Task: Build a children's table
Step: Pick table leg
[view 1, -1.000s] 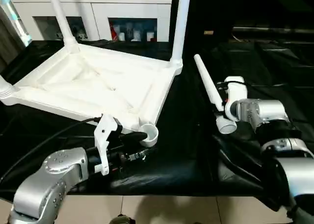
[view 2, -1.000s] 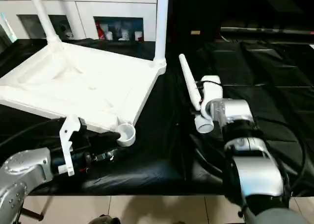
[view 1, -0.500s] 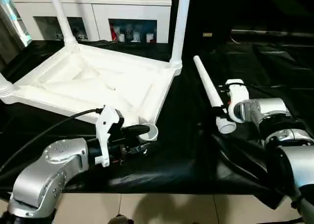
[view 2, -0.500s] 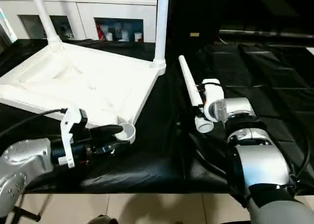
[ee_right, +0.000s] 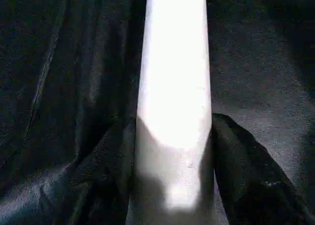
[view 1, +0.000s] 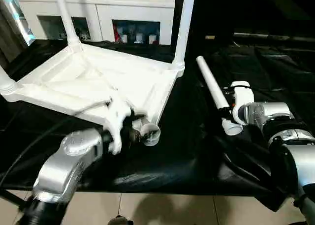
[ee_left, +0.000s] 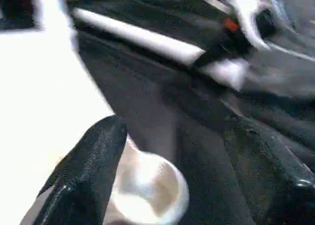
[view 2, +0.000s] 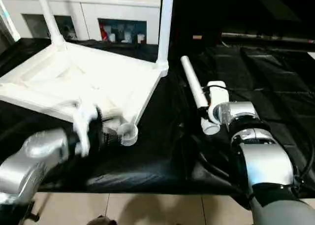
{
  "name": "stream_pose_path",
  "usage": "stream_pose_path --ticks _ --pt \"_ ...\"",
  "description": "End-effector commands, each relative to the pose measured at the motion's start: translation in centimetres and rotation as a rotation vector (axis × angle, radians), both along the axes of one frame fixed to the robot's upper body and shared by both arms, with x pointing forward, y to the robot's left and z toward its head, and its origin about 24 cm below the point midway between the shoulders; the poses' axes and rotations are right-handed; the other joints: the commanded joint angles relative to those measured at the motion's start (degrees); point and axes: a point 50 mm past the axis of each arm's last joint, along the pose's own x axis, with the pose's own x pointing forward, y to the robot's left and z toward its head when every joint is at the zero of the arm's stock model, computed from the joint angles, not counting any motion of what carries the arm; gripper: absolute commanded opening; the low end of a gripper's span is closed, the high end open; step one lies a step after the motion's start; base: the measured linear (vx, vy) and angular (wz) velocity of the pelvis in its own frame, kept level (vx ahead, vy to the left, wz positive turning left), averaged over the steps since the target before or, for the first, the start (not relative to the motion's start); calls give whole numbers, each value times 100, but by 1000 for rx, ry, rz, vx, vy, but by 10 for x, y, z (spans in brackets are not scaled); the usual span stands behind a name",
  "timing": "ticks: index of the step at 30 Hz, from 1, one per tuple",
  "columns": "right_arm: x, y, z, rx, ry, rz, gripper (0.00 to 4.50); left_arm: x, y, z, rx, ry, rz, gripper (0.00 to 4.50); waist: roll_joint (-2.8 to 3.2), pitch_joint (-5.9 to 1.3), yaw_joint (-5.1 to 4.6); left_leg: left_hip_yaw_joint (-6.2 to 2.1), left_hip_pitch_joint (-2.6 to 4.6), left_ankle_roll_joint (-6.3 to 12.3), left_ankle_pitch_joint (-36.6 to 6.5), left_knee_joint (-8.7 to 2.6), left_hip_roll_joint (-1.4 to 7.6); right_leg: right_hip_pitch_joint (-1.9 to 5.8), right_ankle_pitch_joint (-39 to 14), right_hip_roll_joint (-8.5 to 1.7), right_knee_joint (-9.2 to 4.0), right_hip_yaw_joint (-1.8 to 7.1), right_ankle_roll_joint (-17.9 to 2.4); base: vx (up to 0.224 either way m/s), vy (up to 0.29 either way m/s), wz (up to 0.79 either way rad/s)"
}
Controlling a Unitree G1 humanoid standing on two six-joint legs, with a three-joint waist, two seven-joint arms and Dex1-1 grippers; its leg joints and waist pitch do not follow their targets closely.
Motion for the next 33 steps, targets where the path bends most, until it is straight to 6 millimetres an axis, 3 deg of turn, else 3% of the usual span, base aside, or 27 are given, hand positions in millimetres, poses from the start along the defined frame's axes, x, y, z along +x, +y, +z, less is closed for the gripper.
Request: stream_pose_path --ticks 1,2,3,4,5,6,7,8,9,10,11,12,13,14,15,16,17,19,20,21,22,26,30,31,32,33 --pt "1 -8 1 39 -63 -79 191 17 8 -2 41 -26 142 396 104 -403 -13 -128 157 -350 -2031 -384 165 198 -1522 -260 -497 232 -988 0 0 0" --pt "2 -8 3 49 -88 -85 191 20 8 -1 49 -44 168 401 85 -408 -13 -136 150 -341 -2029 -387 162 210 -1530 -261 -491 229 -979 0 0 0" --pt "3 -8 3 53 -98 -87 191 21 8 0 53 -51 180 401 123 -418 -4 -151 134 -339 -2002 -388 157 236 -1498 -271 -473 222 -979 0 0 0" --pt "7 -9 10 88 -189 -108 191 29 7 0 53 -25 221 436 114 -430 1 -150 139 -313 -1943 -380 164 229 -1436 -280 -475 218 -987 0 0 0" --pt "10 -11 18 135 -287 -129 191 38 5 3 19 9 247 436 109 -430 4 -124 132 -293 -1890 -370 157 227 -1335 -280 -476 226 -995 0 0 0" --pt "11 -11 22 193 -361 -137 191 41 1 9 -29 -3 235 436 70 -458 19 -130 136 -230 -1732 -352 152 242 -1179 -282 -457 217 -1057 0 0 0" --pt "10 -13 29 268 -462 -149 191 46 -4 19 -97 -28 219 442 61 -465 48 -123 96 -129 -1522 -352 155 279 -982 -301 -449 223 -1084 0 0 0" --pt "6 -13 33 329 -552 -126 191 49 -13 27 -177 -16 168 449 -39 -475 41 -105 97 -58 -1420 -342 164 279 -869 -299 -447 227 -1116 0 0 0" --pt "6 -13 33 329 -552 -126 191 49 -13 27 -177 -16 168 449 -24 -466 77 -99 73 20 -1262 -333 135 308 -737 -295 -424 229 -1109 0 0 0" --pt "-7 -12 40 442 -659 -88 191 54 -26 40 -267 -18 104 450 -65 -476 97 -85 55 228 -907 -319 142 309 -369 -274 -393 226 -1210 0 0 0" --pt "-8 -12 41 453 -666 -84 191 54 -27 41 -273 -18 99 450 -46 -479 135 -79 72 299 -834 -305 148 308 -273 -284 -376 245 -1189 0 0 0" --pt "-18 -9 46 514 -723 -26 191 56 -36 47 -325 2 50 450 -59 -501 120 -105 69 394 -700 -307 178 301 -189 -286 -346 221 -1295 0 0 0" --pt "-34 -1 55 611 -789 72 191 58 -49 57 -391 21 -21 450 -48 -451 123 -61 61 478 -693 -311 120 325 -193 -248 -397 238 -1224 0 0 0" --pt "-43 3 59 655 -818 125 191 59 -56 62 -421 32 -55 450 -1 -491 202 -96 124 567 -749 -291 215 256 -134 -295 -370 250 -1282 0 0 0" --pt "-52 8 63 709 -833 190 190 60 -63 67 -454 63 -93 450 -37 -477 174 -101 61 600 -688 -314 179 313 -163 -269 -369 224 -1281 0 0 0" --pt "-57 11 65 740 -835 222 190 61 -67 69 -468 82 -110 450 -31 -469 215 -101 85 539 -846 -313 197 291 -530 -302 -406 220 -1298 0 0 0" --pt "-64 15 68 780 -833 280 190 62 -73 73 -503 104 -139 450 -34 -459 202 -110 63 482 -907 -331 192 308 -722 -313 -426 211 -1286 0 0 0" --pt "-83 28 75 874 -835 433 189 66 -89 85 -576 172 -189 450 -55 -426 202 -84 93 347 -1167 -335 175 285 -1311 -326 -522 222 -1154 0 0 0" --pt "-83 28 75 874 -835 433 189 66 -89 85 -576 172 -189 450 -69 -412 235 -88 126 298 -1307 -332 179 268 -1664 -331 -566 229 -1008 0 0 0" --pt "-86 30 76 884 -833 455 189 67 -92 87 -587 183 -192 450 -58 -409 250 -108 120 262 -1333 -345 184 270 -1805 -345 -569 222 -957 0 0 0" --pt "-92 38 79 907 -813 520 189 69 -97 91 -608 202 -197 450 -71 -396 235 -126 94 148 -1420 -374 171 269 -2185 -340 -616 204 -737 0 0 0" --pt "-98 51 80 902 -775 582 189 69 -102 99 -674 232 -245 450 -87 -405 251 -139 78 75 -1309 -384 173 255 -2163 -346 -620 216 -621 0 0 0" --pt "-98 54 79 893 -756 586 189 66 -102 105 -736 252 -281 450 -80 -424 260 -126 87 92 -1190 -367 182 242 -1814 -348 -591 225 -761 0 0 0" --pt "-98 55 80 890 -742 600 189 63 -101 110 -769 258 -320 450 -154 -420 259 -122 65 135 -1122 -372 181 259 -1701 -343 -589 223 -780 0 0 0" --pt "-99 55 80 887 -735 608 189 62 -101 111 -777 260 -331 450 -109 -435 285 -129 62 145 -1000 -367 183 275 -1552 -355 -548 223 -834 0 0 0" --pt "-99 56 79 877 -729 614 189 61 -100 111 -780 260 -339 450 -149 -429 276 -119 64 173 -955 -364 186 266 -1443 -344 -552 224 -865 0 0 0"
